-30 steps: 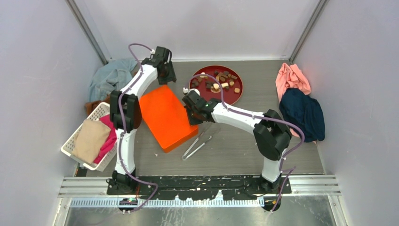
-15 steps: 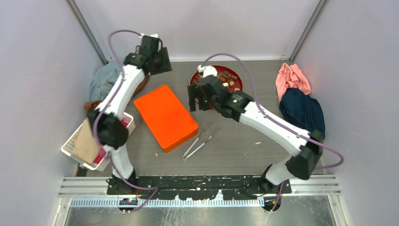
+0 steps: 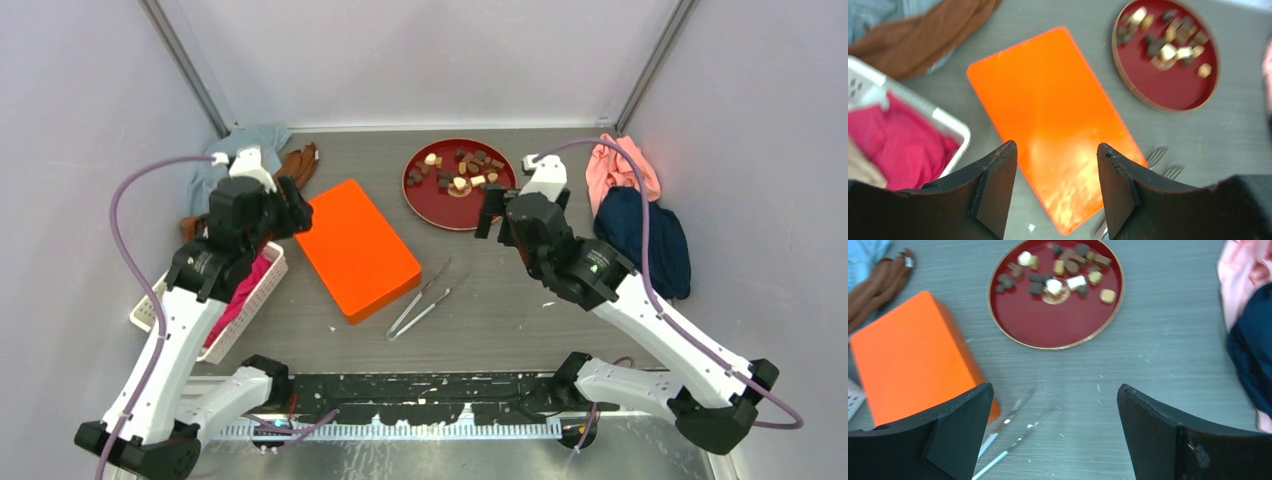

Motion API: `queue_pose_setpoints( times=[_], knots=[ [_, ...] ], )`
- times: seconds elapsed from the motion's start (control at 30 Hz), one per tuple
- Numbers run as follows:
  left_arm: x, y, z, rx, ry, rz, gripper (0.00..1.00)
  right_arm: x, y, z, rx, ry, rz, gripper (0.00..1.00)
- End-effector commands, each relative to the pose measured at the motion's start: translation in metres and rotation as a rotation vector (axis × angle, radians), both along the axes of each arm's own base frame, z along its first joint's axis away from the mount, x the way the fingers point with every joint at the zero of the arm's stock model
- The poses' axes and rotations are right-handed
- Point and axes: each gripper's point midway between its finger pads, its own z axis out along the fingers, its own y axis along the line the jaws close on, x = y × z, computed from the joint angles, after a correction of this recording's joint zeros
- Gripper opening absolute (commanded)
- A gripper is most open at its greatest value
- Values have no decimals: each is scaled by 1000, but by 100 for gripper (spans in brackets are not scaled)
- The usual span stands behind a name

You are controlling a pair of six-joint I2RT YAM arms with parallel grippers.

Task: Pack the chocolate

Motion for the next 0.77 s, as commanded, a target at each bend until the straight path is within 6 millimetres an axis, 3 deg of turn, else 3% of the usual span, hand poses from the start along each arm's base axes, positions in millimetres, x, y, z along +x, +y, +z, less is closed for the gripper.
queue_pose_setpoints(
  times=[0.0,0.1,0.27,0.73],
  knots=[
    [-37,27,-40,24,96,104,61,-4,-34,-6,76,-56,-165,100],
    [-63,39,-62,17,161,155,61,-12,-45,-17,118,-65,-200,100],
    [-85,54,-72,31,158,197,61,-16,-51,-28,151,-63,-230,100],
    [-91,60,-58,44,108,190,62,-17,-45,-31,208,-40,-237,100]
  ],
)
